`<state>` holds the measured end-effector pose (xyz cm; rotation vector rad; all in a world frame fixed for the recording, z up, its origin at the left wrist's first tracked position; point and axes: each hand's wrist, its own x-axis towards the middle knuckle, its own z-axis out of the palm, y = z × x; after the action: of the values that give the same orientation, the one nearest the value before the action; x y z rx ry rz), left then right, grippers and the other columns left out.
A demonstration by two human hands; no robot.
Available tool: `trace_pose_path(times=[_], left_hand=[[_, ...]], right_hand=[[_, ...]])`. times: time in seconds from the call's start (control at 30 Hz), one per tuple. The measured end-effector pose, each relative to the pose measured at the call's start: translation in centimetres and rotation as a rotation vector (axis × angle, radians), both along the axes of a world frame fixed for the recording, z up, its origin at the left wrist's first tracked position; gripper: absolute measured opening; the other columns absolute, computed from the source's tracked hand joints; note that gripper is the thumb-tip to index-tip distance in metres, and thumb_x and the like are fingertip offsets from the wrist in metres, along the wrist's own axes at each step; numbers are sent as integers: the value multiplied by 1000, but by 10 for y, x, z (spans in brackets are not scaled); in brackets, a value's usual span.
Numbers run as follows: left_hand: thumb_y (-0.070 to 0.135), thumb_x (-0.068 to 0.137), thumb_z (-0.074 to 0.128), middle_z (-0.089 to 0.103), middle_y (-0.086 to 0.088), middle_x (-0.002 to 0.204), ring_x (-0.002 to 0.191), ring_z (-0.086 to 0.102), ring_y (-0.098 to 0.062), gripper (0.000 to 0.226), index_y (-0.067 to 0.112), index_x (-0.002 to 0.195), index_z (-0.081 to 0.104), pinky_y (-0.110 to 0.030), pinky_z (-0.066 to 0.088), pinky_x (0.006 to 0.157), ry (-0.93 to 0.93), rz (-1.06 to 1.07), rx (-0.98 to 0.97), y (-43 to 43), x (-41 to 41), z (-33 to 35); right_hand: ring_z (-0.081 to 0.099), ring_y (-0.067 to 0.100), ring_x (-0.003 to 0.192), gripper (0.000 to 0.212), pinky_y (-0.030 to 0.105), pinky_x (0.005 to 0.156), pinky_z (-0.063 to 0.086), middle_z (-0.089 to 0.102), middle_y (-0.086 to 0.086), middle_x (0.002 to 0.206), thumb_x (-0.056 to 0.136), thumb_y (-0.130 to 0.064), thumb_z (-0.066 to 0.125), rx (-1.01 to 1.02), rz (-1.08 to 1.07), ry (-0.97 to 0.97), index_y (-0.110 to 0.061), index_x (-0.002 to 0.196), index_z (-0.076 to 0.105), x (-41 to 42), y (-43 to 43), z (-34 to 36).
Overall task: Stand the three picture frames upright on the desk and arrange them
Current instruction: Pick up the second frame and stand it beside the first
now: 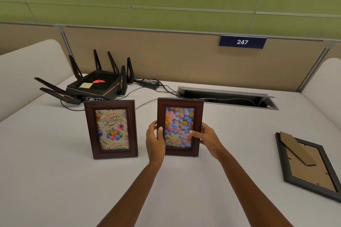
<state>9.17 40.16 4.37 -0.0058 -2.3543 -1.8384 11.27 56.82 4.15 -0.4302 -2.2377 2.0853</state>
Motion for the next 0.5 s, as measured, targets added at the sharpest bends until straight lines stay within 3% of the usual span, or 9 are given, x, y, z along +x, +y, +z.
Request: trace_pose_path(times=[0.17,0.27,0.37,0.5], left_hand=[[18,93,47,25,-17,152,141,24,-30,55,8,142,23,-45,33,112,152,-18,-212,8,13,4],[15,91,51,16,-20,154,143,15,-35,60,6,142,21,-48,26,113,290,-55,-355,13,22,7],[13,89,53,26,-27,148,138,23,-42,59,5,139,24,-54,28,109,425,-160,-471,17,33,8],[31,95,33,54,-28,129,119,50,-46,44,3,129,39,-54,46,91,610,-257,-688,28,48,0]], right_hand=[[47,24,122,57,38,96,45,43,10,141,84,-23,62,137,-60,8,-16,133,34,12,-1,-6],[37,27,133,61,42,104,39,36,8,146,84,-30,61,250,-122,11,-18,136,31,21,0,-15],[36,26,133,57,41,106,36,36,8,147,87,-31,57,355,-182,33,-17,136,32,34,3,-20],[31,23,137,54,39,111,27,33,8,149,90,-30,52,594,-215,44,-15,138,31,55,15,-29]])
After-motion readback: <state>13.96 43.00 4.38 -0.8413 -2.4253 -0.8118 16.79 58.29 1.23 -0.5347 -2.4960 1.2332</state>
